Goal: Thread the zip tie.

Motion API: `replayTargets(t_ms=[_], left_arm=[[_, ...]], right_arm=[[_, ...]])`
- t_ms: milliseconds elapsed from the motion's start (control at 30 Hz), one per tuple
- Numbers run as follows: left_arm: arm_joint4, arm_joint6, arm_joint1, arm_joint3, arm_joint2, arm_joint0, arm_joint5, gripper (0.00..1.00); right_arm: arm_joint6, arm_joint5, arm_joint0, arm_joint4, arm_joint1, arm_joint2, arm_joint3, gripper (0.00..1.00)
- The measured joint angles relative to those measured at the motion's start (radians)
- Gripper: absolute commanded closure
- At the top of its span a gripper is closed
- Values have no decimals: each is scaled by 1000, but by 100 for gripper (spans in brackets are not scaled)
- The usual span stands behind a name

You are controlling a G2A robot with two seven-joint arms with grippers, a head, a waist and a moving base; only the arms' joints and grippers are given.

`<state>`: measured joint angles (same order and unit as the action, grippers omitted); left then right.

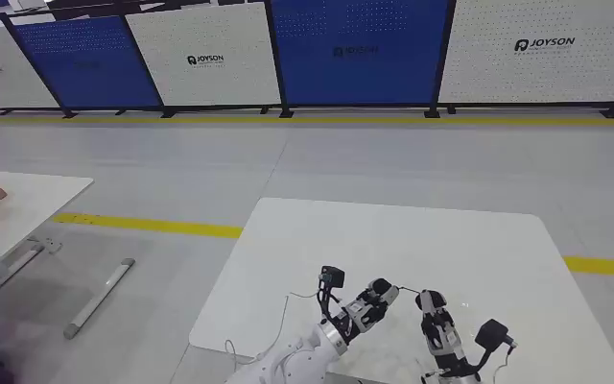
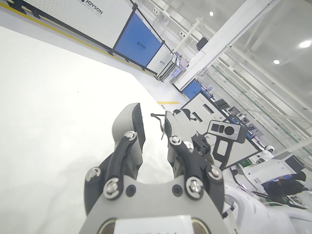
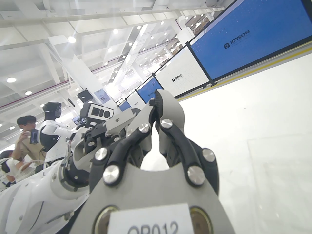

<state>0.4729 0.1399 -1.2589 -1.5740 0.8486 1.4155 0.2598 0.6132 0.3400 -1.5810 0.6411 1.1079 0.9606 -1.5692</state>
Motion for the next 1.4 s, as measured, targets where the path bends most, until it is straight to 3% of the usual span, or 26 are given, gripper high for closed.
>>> replayTargets(t_ms=[167,233,267,633,1400], left_arm=[[-7,-3,-5,2,-7,-7,-11,82],[-7,-4,-6,3,-8,-9,-14,89],[-6,-4,-7,3,-8,-10,-15,100],[11,2,-10,-5,-9,-6,-22,100],[65,-22,-10,-27,-15,4,11,100]], right_arm=[[6,0,-1,12,-1,-4,-2,100],[9,0,-2,15,-1,-6,-3,100],[10,0,-2,17,-1,-6,-4,100],[15,0,-4,24,-6,-7,-12,100],[-10,0,-4,26,-14,-4,-17,100]])
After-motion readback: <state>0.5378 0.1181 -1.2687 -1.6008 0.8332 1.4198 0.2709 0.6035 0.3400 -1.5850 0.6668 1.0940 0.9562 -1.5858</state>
